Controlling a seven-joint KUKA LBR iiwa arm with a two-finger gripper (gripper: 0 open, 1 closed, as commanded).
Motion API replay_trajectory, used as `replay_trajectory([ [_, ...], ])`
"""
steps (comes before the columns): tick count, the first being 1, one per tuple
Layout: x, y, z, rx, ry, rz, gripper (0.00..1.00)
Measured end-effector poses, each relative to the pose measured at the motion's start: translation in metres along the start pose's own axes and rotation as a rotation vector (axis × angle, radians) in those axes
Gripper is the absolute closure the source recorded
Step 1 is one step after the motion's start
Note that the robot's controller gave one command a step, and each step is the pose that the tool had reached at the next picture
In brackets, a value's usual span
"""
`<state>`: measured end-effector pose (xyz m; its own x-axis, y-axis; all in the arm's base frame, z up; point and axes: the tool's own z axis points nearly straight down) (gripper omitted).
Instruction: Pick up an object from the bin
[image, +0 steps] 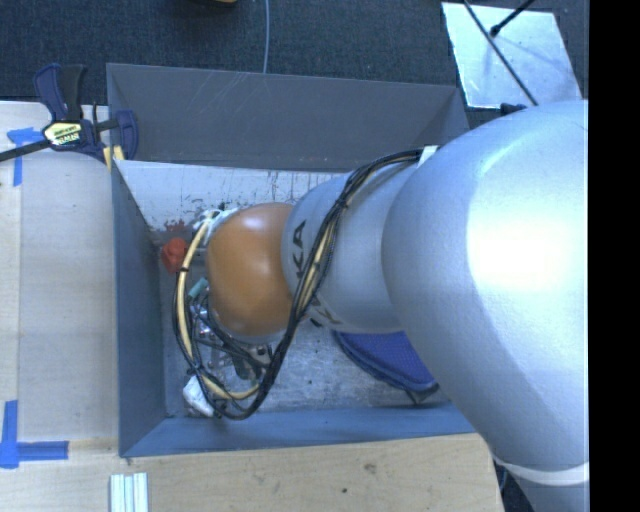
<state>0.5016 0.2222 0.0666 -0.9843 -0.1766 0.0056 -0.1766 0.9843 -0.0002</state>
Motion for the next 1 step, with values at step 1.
replay_trajectory([
  [1,0.0134,0.0139,-0.0342,-0.001,-0.011,-0.307,0.00],
])
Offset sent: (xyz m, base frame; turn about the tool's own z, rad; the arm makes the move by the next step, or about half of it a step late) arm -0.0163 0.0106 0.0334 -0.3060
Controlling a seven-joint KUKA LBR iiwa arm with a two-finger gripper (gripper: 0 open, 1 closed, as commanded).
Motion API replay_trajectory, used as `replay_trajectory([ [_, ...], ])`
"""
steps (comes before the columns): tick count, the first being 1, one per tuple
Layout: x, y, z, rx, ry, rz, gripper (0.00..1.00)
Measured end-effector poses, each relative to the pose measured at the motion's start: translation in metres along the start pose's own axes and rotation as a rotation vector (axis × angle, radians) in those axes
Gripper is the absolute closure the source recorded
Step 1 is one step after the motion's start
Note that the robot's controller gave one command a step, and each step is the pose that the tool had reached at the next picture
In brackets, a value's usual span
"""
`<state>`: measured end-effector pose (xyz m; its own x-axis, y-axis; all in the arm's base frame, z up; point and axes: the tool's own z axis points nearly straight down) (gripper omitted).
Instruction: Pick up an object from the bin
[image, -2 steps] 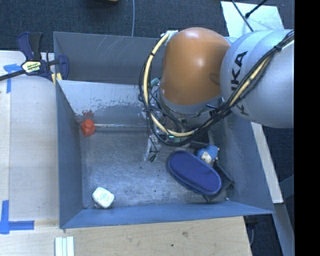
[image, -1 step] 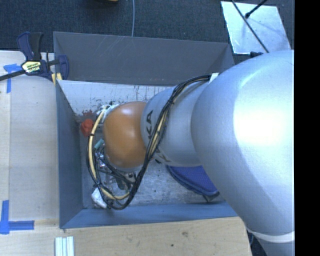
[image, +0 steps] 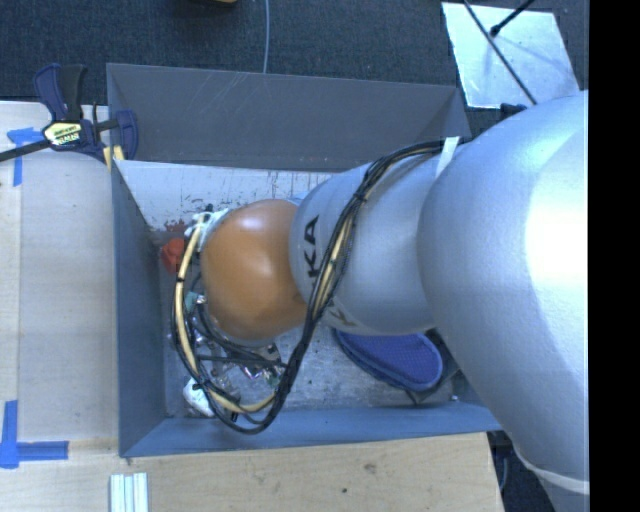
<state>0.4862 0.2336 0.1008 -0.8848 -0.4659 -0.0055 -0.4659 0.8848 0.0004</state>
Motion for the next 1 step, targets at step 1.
replay_trajectory([
  [1,0.0011,0.0044,-0.0072,-0.001,-0.001,-0.437,0.00],
])
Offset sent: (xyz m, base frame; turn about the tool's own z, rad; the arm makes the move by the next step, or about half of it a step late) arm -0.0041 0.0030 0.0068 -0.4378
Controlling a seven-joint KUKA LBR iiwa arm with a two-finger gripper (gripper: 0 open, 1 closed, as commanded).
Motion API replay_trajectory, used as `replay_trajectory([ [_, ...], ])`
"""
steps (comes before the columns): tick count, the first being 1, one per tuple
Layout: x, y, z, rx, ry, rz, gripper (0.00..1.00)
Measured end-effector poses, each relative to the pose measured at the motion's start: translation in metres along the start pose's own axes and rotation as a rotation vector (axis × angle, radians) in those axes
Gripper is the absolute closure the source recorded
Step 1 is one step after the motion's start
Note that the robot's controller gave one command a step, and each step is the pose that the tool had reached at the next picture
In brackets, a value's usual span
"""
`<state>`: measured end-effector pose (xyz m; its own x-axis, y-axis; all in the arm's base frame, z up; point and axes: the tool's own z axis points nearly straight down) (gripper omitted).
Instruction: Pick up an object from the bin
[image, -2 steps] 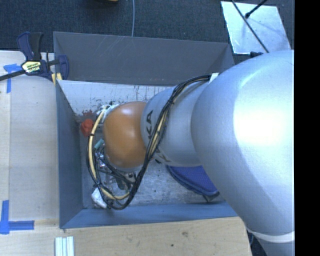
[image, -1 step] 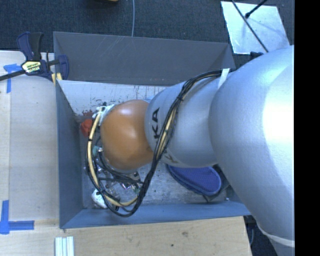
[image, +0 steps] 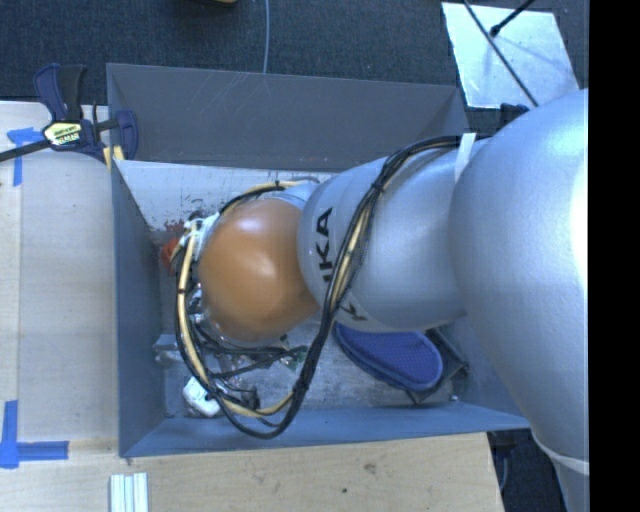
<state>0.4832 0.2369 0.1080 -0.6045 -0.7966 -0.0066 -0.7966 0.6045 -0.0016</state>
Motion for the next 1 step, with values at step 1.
replay_trajectory([
  [1,-0.0047,0.0032,0.0385,-0.001,0.009,-0.521,0.00],
])
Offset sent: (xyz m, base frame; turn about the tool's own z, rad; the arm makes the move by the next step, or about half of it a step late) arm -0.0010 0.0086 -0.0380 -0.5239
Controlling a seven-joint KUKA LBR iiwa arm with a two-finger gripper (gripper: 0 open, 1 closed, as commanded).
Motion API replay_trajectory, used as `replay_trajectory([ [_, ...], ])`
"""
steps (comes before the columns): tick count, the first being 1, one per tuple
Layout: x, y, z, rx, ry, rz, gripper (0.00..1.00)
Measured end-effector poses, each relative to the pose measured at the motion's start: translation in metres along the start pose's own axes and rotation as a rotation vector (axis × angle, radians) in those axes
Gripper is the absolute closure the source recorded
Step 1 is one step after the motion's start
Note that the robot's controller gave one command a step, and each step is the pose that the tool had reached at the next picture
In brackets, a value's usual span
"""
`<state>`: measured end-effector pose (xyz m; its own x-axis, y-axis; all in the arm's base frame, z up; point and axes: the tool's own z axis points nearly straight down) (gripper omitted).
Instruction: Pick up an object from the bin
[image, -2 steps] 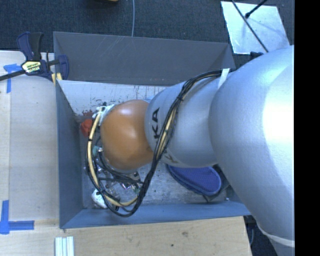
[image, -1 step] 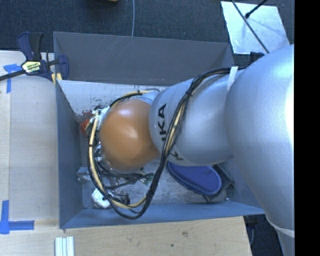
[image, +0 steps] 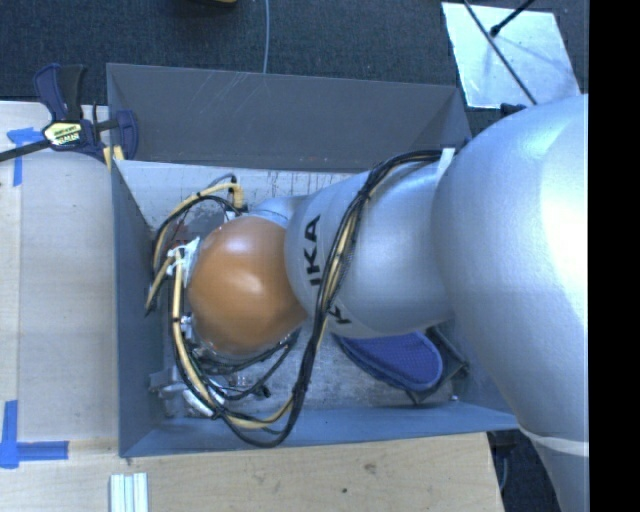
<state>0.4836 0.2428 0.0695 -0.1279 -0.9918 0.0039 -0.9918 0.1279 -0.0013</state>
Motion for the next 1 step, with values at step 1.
replay_trajectory([
  [1,0.0014,-0.0010,-0.0001,-0.002,-0.001,0.004,0.00],
])
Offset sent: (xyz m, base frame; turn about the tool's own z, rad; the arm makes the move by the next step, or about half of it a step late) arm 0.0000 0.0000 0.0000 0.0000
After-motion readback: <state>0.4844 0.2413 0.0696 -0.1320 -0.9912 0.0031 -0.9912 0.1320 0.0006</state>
